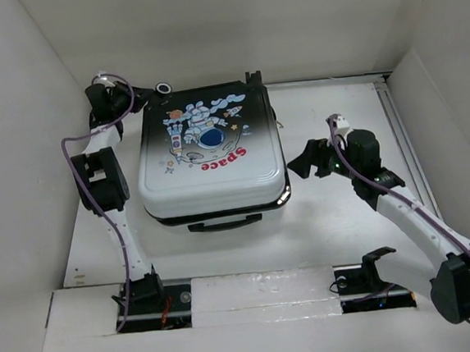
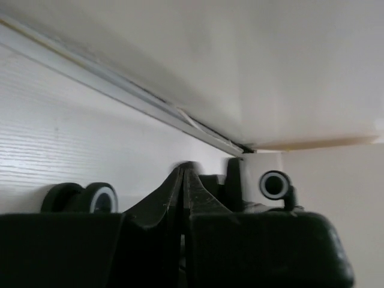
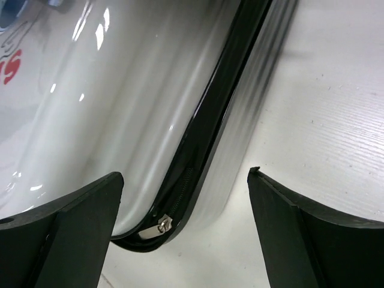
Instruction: Pack the luggage
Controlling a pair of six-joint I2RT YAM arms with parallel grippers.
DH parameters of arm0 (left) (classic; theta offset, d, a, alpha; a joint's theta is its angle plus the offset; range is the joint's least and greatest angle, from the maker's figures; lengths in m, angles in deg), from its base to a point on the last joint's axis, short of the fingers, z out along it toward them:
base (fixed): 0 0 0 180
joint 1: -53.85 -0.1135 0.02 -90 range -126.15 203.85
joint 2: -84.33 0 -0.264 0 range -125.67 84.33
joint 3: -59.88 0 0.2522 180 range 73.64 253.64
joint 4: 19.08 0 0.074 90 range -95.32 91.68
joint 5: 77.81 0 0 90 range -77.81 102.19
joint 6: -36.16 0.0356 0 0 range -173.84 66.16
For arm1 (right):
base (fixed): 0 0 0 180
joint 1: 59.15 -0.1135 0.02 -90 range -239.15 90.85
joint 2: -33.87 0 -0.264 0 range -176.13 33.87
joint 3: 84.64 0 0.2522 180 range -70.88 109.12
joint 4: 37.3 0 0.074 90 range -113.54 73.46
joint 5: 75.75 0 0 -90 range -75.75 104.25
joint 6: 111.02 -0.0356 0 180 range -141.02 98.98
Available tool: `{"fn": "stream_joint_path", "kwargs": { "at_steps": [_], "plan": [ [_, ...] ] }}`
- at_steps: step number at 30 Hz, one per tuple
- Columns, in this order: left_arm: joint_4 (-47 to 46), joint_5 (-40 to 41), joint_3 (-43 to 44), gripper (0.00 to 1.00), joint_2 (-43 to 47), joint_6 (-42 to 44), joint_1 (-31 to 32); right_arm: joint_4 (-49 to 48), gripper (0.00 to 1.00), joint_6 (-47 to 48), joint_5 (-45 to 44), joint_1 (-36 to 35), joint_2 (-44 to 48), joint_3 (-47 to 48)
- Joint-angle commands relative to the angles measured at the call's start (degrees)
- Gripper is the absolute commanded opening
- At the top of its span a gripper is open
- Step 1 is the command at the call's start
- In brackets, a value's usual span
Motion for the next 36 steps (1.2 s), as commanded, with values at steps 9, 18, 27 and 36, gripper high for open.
{"fn": "stream_joint_path", "kwargs": {
  "at_steps": [9, 18, 27, 36],
  "plan": [
    [11.83, -4.69, 6.46, 0.17, 12.76, 7.18, 1.84, 5.05, 0.92, 1.87, -0.90, 2.01, 6.88, -0.74],
    [30.98, 11.58, 16.84, 0.91, 6.87, 21.52, 1.84, 4.53, 0.93, 2.93, 0.25, 2.01, 5.20, -0.74],
    [32.07, 3.41, 25.12, 0.98, -5.18, 22.67, 1.84, 3.38, 0.94, 2.93, 0.77, 2.54, 2.92, -0.74],
    [8.87, -9.07, 14.15, 0.99, -5.18, 7.59, 1.84, 1.63, 0.94, 3.46, 1.39, 2.54, 0.46, -1.88]
  ]
}}
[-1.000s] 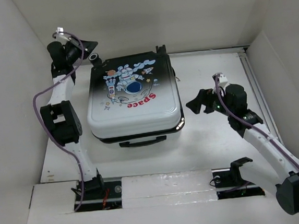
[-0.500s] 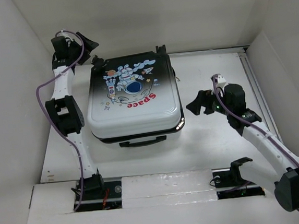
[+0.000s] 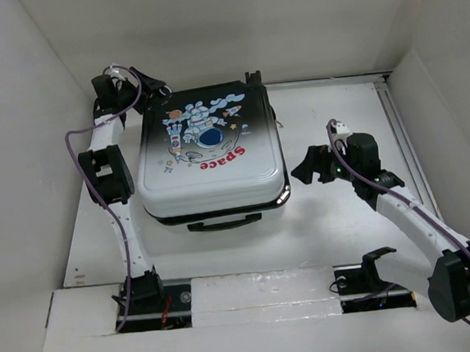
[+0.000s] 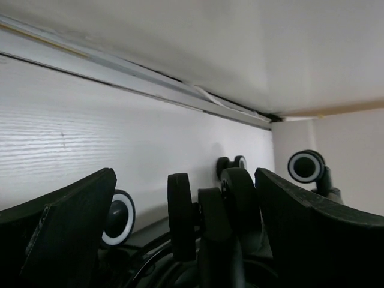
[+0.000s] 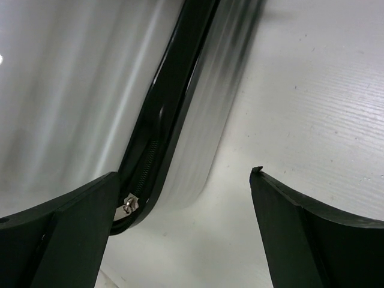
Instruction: Pack the luggage
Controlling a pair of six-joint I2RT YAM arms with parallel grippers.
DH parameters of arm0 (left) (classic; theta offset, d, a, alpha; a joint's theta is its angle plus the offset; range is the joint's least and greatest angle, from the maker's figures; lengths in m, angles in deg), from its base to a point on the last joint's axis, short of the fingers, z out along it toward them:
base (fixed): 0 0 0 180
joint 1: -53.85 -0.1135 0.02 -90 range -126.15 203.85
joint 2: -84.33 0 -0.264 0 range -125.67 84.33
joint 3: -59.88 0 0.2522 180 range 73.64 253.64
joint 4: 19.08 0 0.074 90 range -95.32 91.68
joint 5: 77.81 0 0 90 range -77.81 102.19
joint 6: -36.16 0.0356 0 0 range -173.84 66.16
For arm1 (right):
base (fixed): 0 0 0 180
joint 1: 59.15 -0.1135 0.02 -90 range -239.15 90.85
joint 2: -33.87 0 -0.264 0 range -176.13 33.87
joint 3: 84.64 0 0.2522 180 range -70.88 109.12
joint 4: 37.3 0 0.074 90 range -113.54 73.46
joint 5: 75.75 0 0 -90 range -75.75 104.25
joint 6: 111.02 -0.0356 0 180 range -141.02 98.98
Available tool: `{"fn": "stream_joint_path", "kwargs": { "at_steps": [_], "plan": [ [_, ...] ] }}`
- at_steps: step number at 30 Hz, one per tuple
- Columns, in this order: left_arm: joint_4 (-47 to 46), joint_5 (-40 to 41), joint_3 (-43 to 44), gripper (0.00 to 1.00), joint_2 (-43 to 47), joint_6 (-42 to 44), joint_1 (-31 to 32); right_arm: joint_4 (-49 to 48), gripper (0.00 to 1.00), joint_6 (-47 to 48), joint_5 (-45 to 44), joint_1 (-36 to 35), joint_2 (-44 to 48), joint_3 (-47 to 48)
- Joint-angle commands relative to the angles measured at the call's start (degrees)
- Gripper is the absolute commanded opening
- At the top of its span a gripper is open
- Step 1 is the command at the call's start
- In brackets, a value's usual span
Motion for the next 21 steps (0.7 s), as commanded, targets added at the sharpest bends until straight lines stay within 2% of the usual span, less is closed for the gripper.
{"fn": "stream_joint_path", "kwargs": {
  "at_steps": [1, 5, 8, 13, 16, 17, 18, 19, 20, 21],
  "plan": [
    [-15.57, -6.24, -4.51, 0.99, 2.58, -8.59, 0.31, -3.27, 0.94, 1.10, 1.02, 0.29, -0.85, -0.29],
    [-22.01, -7.03, -5.05, 0.96, 1.87, -15.00, 0.84, -3.88, 0.94, 1.10, 1.55, 0.29, -1.38, -0.29],
    [-25.00, -6.15, -5.57, 0.85, 1.08, -16.34, 0.84, -3.88, 0.94, 1.10, 1.55, 0.29, -1.38, 0.24],
    [-28.18, -6.76, -6.28, 0.85, -0.06, -19.77, 1.37, -3.88, 0.94, 1.63, 1.55, 0.29, -0.86, 0.24],
    [-28.97, -6.76, -6.53, 0.74, -0.59, -19.77, 1.90, -3.36, 0.94, 1.63, 1.55, 0.29, -0.86, 0.24],
    [-29.58, -6.76, -7.24, 0.68, 0.11, -19.77, 1.90, -3.36, 0.94, 1.63, 1.55, 0.29, -0.86, 0.24],
    [-29.59, -6.76, -7.85, 0.58, 0.64, -19.77, 1.90, -3.36, 0.94, 1.63, 1.55, 0.29, -0.86, 0.24],
    [-30.11, -6.24, -8.55, 0.36, 0.64, -19.77, 1.90, -3.36, 0.94, 1.63, 1.55, 0.29, -0.86, 0.24],
    [-30.12, -6.24, -8.56, 0.26, 0.64, -19.77, 1.90, -3.36, 0.94, 1.63, 1.55, 0.29, -0.86, 0.24],
    [-30.12, -6.24, -9.08, 0.11, 1.25, -20.38, 1.90, -3.36, 0.94, 1.63, 2.07, 0.29, -0.25, 0.24]
  ]
}}
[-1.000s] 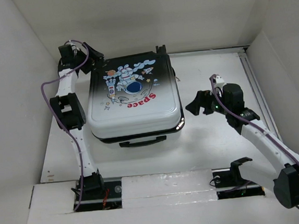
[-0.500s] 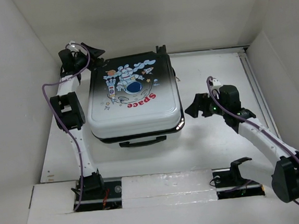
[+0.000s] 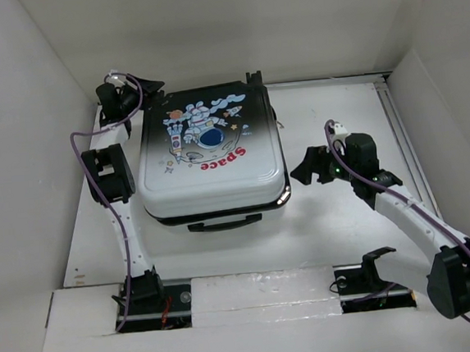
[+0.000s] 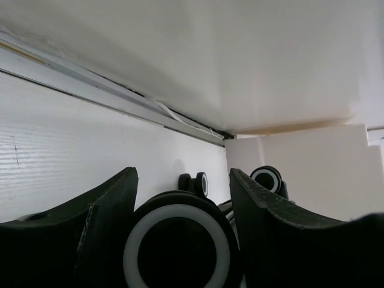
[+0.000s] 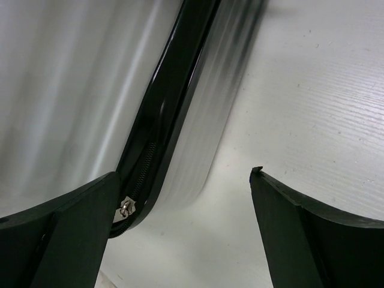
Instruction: Pack the luggage
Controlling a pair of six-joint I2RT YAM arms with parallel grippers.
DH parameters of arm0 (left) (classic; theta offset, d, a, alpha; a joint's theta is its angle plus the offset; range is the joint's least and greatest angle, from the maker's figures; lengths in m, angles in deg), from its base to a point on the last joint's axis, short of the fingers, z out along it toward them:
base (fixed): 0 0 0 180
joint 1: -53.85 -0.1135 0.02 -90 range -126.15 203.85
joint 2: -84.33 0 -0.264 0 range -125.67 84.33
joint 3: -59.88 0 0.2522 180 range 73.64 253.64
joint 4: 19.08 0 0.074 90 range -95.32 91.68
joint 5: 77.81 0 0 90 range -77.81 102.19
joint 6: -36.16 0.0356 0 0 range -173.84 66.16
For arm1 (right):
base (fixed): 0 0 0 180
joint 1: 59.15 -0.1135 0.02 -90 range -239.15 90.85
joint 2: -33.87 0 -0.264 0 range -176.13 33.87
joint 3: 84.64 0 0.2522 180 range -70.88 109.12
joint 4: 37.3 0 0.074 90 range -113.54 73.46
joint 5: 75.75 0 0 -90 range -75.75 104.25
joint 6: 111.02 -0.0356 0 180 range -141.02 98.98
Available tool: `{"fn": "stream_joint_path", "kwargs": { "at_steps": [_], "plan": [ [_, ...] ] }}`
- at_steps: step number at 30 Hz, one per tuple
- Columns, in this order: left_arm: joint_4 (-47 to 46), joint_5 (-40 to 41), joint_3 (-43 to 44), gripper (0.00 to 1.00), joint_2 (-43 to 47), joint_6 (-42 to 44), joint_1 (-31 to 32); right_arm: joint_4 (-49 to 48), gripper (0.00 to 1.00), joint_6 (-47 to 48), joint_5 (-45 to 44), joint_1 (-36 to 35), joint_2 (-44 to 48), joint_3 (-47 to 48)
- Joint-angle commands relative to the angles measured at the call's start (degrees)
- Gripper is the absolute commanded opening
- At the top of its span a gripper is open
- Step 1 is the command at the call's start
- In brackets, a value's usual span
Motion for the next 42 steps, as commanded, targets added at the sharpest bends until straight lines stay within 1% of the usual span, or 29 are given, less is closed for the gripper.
{"fn": "stream_joint_path", "kwargs": {
  "at_steps": [1, 2, 7, 9, 13, 16, 19, 21, 24, 26, 29, 31, 33, 34, 36, 38, 40, 41, 42],
  "plan": [
    [-6.36, -3.90, -0.96, 0.11, 3.59, -0.82, 1.85, -2.29, 0.94, 0.95, 1.26, 0.29, 1.83, 0.79],
    [-6.88, -3.38, -1.57, 0.00, 4.21, -0.82, 1.85, -1.68, 0.94, 0.95, 1.26, 0.29, 1.84, 0.79],
    [-6.89, -2.23, -3.59, 0.00, 11.14, -0.82, 1.85, -1.14, 0.94, 0.24, 1.26, 0.29, 4.73, 1.31],
    [-6.89, -2.23, -4.38, 0.00, 13.26, -1.60, 1.85, 0.34, 1.00, -0.37, 1.26, 0.29, 6.40, 2.63],
    [-6.89, -2.23, -5.79, 0.00, 18.62, -3.80, 1.85, 3.76, 1.00, -0.37, -1.72, 0.98, 9.30, 4.83],
    [-6.89, -2.76, -5.79, 0.00, 22.40, -5.30, 1.85, 3.78, 1.00, -0.99, -2.51, 2.39, 12.03, 5.53],
    [-6.89, -3.28, -5.01, 0.00, 25.04, -7.93, 1.85, 3.16, 1.00, -2.21, -3.74, 3.62, 12.65, 5.01],
    [-6.89, -4.42, -4.39, 0.00, 26.53, -10.21, 1.85, 3.16, 0.99, -2.83, -3.75, 4.33, 12.65, 4.48],
    [-6.89, -4.43, -2.29, 0.00, 27.42, -11.80, 1.85, 0.97, 0.90, -4.15, -4.27, 6.17, 12.65, 1.94],
    [-5.40, -4.95, 1.23, 0.00, 27.42, -13.90, 1.85, 0.27, 0.84, -4.76, -4.27, 7.49, 12.65, 1.23],
    [-5.39, -5.48, 3.34, 0.00, 28.47, -15.59, 1.85, -0.52, 0.78, -5.81, -3.04, 9.16, 11.51, -0.08],
    [-5.39, -4.18, 2.83, 0.00, 29.52, -17.08, 1.85, -1.93, 0.77, -5.82, -2.35, 9.77, 11.51, -1.49],
    [-5.39, -3.55, 4.22, 0.00, 29.53, -17.78, 1.85, -3.42, 0.76, -6.87, -2.34, 10.31, 10.02, -2.37],
    [-5.39, -3.55, 4.75, 0.00, 29.53, -19.44, 1.85, -5.43, 0.75, -6.87, -2.34, 10.31, 9.40, -2.90],
    [-4.87, -3.55, 7.29, 0.00, 28.92, -20.15, 2.47, -7.03, 0.73, -7.40, -1.82, 10.92, 6.08, -4.13],
    [-4.25, -3.55, 8.09, 0.00, 28.91, -19.37, 2.47, -8.52, 0.73, -7.40, 1.43, 11.53, 3.96, -5.01],
    [-0.50, -3.55, 6.34, 0.00, 29.44, -16.57, 2.47, -9.05, 0.73, -7.93, 2.23, 11.54, 3.42, -5.88],
    [0.49, -2.94, 5.12, 0.00, 29.96, -14.81, 2.47, -9.58, 0.73, -7.93, 2.23, 11.54, 3.42, -6.42],
    [1.02, -2.41, 1.02, 0.00, 31.27, -12.27, 2.47, -9.58, 0.73, -7.93, 2.23, 11.54, 4.38, -6.94]
  ]
}}
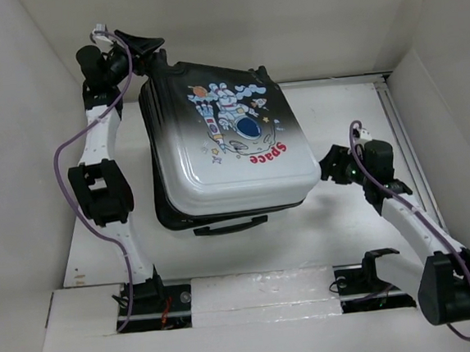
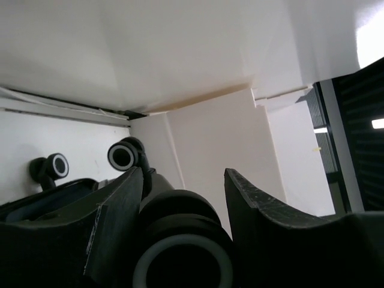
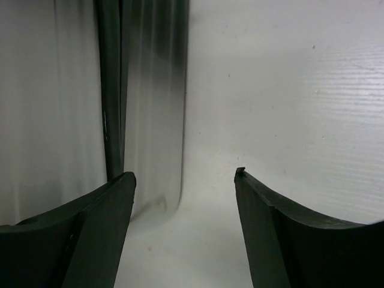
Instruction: Pack the luggage
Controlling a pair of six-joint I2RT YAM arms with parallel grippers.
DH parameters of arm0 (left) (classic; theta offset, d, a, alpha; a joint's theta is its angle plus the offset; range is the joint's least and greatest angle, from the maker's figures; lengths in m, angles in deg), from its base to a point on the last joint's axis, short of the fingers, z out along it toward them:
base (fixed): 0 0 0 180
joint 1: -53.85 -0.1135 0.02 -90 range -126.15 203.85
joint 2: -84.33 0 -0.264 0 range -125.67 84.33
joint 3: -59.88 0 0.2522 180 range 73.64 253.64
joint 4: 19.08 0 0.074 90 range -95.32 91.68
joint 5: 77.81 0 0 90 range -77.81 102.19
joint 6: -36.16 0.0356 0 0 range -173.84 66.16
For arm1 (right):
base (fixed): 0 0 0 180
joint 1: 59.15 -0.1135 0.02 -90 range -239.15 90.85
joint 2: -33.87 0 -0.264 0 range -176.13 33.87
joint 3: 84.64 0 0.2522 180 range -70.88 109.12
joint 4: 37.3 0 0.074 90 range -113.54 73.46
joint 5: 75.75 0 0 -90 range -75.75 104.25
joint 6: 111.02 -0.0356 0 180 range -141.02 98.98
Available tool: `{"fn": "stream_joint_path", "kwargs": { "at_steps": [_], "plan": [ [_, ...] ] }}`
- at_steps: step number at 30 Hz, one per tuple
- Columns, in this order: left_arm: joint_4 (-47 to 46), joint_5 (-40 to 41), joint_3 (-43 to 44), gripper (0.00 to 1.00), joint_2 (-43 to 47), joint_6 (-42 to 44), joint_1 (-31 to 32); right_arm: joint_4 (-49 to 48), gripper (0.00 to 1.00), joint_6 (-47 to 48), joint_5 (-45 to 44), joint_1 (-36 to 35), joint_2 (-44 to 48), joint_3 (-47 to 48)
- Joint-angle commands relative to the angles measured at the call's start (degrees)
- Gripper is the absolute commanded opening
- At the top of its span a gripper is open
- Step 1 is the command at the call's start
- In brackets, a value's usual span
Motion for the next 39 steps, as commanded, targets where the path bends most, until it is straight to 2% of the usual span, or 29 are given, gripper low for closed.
{"fn": "stream_joint_path", "kwargs": {
  "at_steps": [1, 2, 3, 4, 8, 11, 13, 14, 19, 24, 26, 30, 31, 34, 35, 39],
  "plan": [
    [-6.95, 1.03, -2.99, 0.00, 9.75, 3.71, -1.73, -5.36, 0.73, -0.67, 1.86, 0.54, 2.76, -1.72],
    [-7.92, 1.03, -5.54, 0.00, 10.28, 3.71, -1.73, -5.36, 0.70, -0.06, 1.86, 0.54, 3.47, -2.34],
    [-9.84, 1.03, -10.00, 0.00, 10.29, 3.71, -2.43, -5.36, 0.61, -0.06, 1.86, 0.54, 4.78, -3.65],
    [-9.86, 1.03, -11.96, 0.00, 10.29, 3.71, -3.39, -5.36, 0.61, -0.06, 1.86, 0.54, 4.80, -4.45],
    [-12.15, 1.64, -15.76, 0.00, 7.66, 3.71, -4.71, -7.20, 0.31, -0.06, 3.87, 0.54, 7.25, -8.84],
    [-12.15, 1.03, -15.23, 0.00, 4.76, 3.71, -5.24, -10.36, 0.24, 0.56, 6.42, 0.54, 8.83, -12.18],
    [-12.15, 0.50, -14.45, 0.00, 3.53, 4.84, -5.25, -13.95, 0.23, 1.09, 11.32, 0.54, 9.46, -13.59],
    [-11.19, 0.50, -12.88, 0.00, 2.04, 5.38, -5.25, -14.93, 0.23, 1.09, 12.74, 0.54, 10.07, -14.73],
    [-4.26, -0.12, -8.47, 0.00, -1.83, 8.89, -6.30, -18.02, 0.51, 1.78, 17.85, 1.07, 14.45, -17.63],
    [5.77, 1.20, 1.45, 0.00, -8.51, 13.21, -7.61, -18.72, 0.53, 2.84, 19.00, 1.07, 16.40, -18.95],
    [7.62, 1.72, 7.24, 0.00, -12.81, 13.91, -7.62, -20.82, 0.52, 2.84, 19.00, 1.07, 14.74, -18.96],
    [10.09, 1.73, 12.27, 0.00, -16.34, 13.91, -7.62, -27.83, 0.51, 1.17, 25.30, 0.54, 9.47, -18.96],
    [10.09, 1.73, 12.28, 0.00, -16.34, 13.21, -7.62, -29.17, 0.51, 0.39, 25.93, -0.67, 8.41, -18.43],
    [5.18, 1.11, 6.85, 0.00, -14.24, 12.59, -7.62, -29.71, 0.59, 0.99, 24.45, -3.05, 6.12, -17.90],
    [4.21, 1.11, 3.17, 0.00, -12.23, 12.59, -7.62, -29.71, 0.61, 1.00, 23.84, -3.58, 6.12, -17.90],
    [3.50, 1.11, -2.12, 0.00, -9.06, 13.90, -7.62, -28.83, 0.69, 1.70, 22.07, -4.72, 7.25, -17.90]
  ]
}}
